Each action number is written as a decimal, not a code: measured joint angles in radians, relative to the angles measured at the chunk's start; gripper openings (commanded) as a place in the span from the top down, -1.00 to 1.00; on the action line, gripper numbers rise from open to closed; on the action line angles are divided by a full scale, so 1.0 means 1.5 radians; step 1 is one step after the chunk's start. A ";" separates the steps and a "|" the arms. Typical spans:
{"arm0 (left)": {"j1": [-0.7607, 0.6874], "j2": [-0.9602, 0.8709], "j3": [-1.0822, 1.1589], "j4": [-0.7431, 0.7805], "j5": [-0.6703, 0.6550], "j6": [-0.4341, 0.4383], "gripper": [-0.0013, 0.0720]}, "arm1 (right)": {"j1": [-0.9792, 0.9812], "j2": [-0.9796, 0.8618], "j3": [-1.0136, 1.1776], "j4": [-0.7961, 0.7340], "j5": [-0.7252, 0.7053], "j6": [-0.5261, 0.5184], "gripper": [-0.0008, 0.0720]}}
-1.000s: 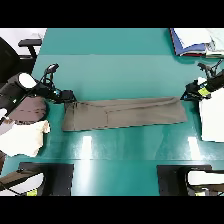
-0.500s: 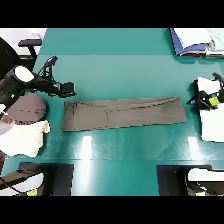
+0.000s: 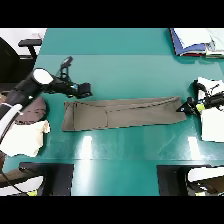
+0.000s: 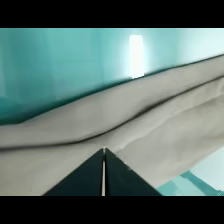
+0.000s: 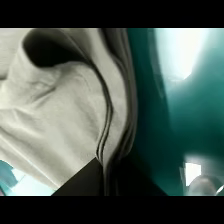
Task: Fold the shirts.
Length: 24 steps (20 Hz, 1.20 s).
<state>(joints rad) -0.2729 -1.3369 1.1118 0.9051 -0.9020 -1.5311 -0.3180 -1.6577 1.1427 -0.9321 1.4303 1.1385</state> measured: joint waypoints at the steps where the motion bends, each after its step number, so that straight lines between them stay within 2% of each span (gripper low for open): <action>1: -0.022 -0.015 0.006 -0.005 0.013 -0.002 0.90 | 0.004 0.007 -0.001 0.003 -0.001 -0.004 0.94; 6: -0.124 -0.136 0.097 -0.018 0.038 -0.009 0.90 | 0.024 0.116 -0.001 0.049 0.004 -0.012 0.94; 12: -0.200 -0.269 0.226 -0.023 0.011 -0.018 0.90 | 0.099 0.246 0.055 0.150 0.014 -0.003 0.94; 19: -0.214 -0.303 0.257 -0.021 -0.003 -0.026 0.90 | 0.219 0.285 0.205 0.182 0.014 0.054 0.94; 24: -0.216 -0.306 0.260 -0.017 0.002 -0.026 0.90 | 0.303 0.289 0.252 0.187 -0.013 0.078 0.94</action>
<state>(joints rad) -0.5964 -1.7962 1.5021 0.8803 -0.8986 -1.5707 0.1364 -1.2243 1.5200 -0.6514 1.4113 1.2549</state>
